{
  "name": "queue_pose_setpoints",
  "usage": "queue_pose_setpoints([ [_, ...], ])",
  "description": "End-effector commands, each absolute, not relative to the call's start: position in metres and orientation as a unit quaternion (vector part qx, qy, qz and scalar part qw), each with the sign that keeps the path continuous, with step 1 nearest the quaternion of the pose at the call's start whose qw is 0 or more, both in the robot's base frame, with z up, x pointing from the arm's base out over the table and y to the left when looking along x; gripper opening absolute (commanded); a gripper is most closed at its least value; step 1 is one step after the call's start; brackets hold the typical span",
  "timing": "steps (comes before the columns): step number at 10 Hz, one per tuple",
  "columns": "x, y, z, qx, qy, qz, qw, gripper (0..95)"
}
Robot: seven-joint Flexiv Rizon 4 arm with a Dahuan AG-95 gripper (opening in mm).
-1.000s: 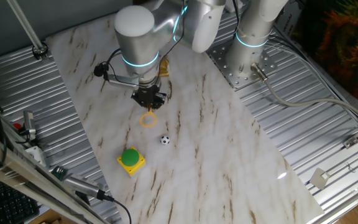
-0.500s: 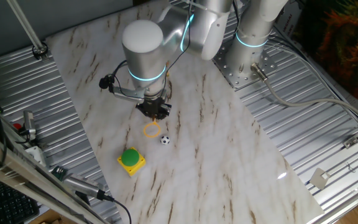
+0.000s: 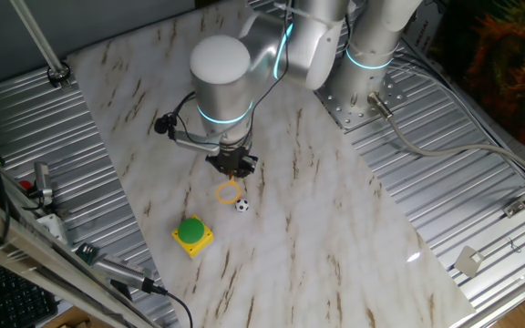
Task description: Attach the bubble ring to the ball
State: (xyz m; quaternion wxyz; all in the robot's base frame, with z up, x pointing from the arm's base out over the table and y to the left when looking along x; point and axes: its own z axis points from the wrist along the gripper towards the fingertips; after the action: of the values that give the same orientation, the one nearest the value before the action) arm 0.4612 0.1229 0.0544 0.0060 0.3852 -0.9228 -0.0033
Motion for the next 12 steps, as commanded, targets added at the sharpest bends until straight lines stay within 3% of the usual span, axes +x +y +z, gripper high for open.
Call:
queue_pose_setpoints([
  [1,0.460,0.125,0.053,0.384,-0.923,-0.003,0.005,0.0],
  [12,0.448,0.144,0.046,0.372,-0.928,0.011,0.012,0.0],
])
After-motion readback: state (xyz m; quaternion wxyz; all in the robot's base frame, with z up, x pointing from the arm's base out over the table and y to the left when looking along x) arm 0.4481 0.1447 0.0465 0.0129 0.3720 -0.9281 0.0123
